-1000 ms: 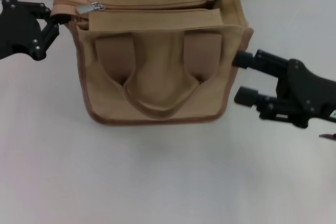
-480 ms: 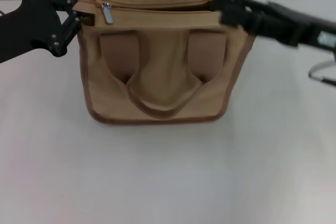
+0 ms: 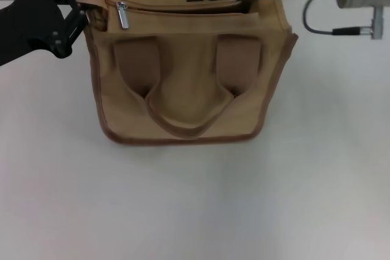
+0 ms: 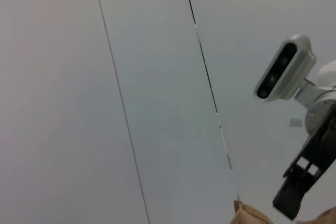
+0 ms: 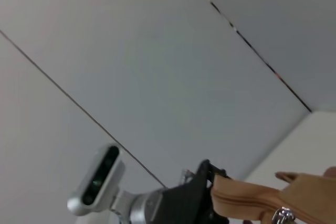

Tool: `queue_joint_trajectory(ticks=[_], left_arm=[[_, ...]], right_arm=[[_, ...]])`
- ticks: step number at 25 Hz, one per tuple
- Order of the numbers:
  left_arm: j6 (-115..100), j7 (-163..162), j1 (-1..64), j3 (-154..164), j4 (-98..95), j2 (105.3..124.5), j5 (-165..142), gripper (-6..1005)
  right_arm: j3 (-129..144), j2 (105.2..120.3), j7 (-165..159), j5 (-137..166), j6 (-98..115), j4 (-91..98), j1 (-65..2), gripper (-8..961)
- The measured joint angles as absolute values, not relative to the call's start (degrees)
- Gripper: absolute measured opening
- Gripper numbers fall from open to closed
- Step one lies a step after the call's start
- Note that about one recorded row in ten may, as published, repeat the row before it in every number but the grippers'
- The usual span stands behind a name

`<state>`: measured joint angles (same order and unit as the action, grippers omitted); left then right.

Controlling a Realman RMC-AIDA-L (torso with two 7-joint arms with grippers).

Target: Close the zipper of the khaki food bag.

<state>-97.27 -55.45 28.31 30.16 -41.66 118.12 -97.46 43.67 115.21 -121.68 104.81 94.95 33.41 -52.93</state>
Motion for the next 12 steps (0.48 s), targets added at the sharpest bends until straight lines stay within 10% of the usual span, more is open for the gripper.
queue_joint_trajectory(ticks=[6, 12], left_arm=[[-98.0, -55.6, 28.3, 30.4, -41.5, 118.16, -97.0, 32], [-98.8, -55.6, 28.6, 30.2, -41.0, 118.22, -97.0, 35]], right_arm=[[48.9, 115.12, -127.6, 104.8, 91.3, 33.2, -56.5, 783], [51.7, 115.44, -132.8, 104.9, 87.8, 33.2, -58.1, 542]])
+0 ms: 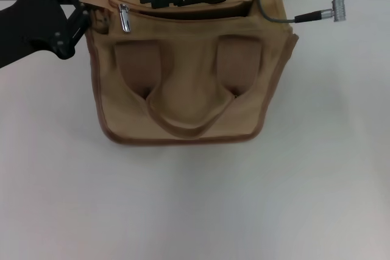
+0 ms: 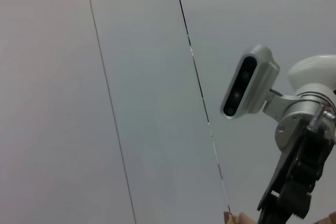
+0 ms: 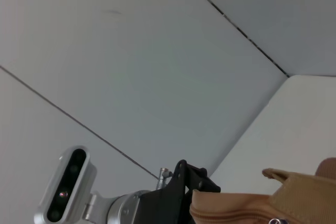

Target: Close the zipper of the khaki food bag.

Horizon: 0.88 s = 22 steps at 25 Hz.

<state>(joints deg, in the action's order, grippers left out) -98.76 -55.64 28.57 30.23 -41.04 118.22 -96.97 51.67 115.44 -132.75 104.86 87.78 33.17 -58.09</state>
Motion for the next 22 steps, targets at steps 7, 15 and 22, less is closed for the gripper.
queue_joint_trajectory(ticks=[7, 15, 22], left_arm=[[-98.8, -55.6, 28.9, 30.2, -41.0, 118.21, -96.9, 37], [-98.8, -55.6, 29.7, 30.5, -39.9, 118.28, -95.8, 41], [-99.1, -55.6, 30.9, 30.8, -39.3, 118.3, -95.3, 43]], right_arm=[[55.0, 115.98, -136.3, 104.9, 85.2, 33.2, -58.8, 355], [57.3, 116.76, -137.0, 104.9, 82.5, 33.0, -59.5, 363], [59.6, 117.42, -137.0, 104.9, 79.8, 32.9, -59.9, 364]])
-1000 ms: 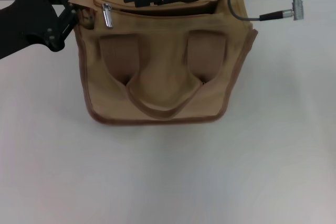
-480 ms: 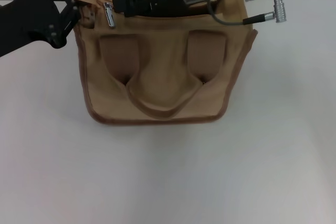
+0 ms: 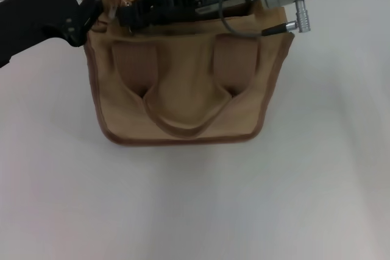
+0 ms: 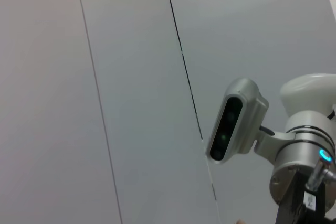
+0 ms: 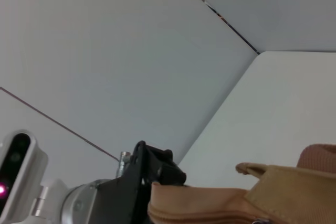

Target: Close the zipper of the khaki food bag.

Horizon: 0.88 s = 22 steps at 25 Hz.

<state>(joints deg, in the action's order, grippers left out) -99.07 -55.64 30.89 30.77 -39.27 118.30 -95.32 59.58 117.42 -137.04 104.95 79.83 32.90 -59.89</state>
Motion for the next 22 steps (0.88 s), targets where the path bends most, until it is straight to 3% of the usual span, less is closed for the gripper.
queue_joint_trajectory(ticks=[12, 22], left_arm=[[-99.8, -55.6, 32.5, 30.8, -38.0, 118.41, -95.0, 48], [-99.5, -55.9, 32.1, 30.3, -37.9, 118.33, -94.5, 52]], right_arm=[[60.3, 118.12, -136.7, 104.9, 78.5, 33.6, -59.6, 294], [59.9, 118.13, -135.9, 104.8, 78.4, 34.8, -58.1, 291]])
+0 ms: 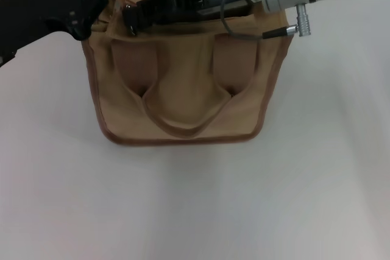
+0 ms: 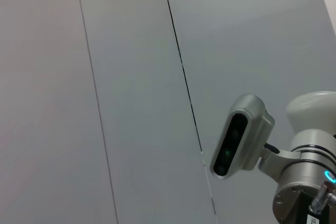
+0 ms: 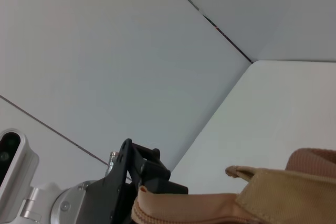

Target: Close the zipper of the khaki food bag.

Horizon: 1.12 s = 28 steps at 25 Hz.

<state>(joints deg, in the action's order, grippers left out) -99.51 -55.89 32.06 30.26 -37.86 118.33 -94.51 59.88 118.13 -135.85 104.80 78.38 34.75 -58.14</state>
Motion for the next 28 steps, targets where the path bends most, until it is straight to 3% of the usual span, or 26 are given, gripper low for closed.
queue_joint_trajectory(ticks=[17, 28], left_arm=[[-97.2, -58.6, 36.3, 30.3, -34.0, 118.32, -93.0, 59], [-96.1, -60.4, 35.6, 30.1, -33.4, 117.43, -90.8, 63]], right_arm=[[60.3, 118.12, -136.0, 104.9, 78.4, 35.3, -59.1, 292], [60.0, 117.62, -135.9, 104.9, 78.5, 36.0, -58.2, 291]])
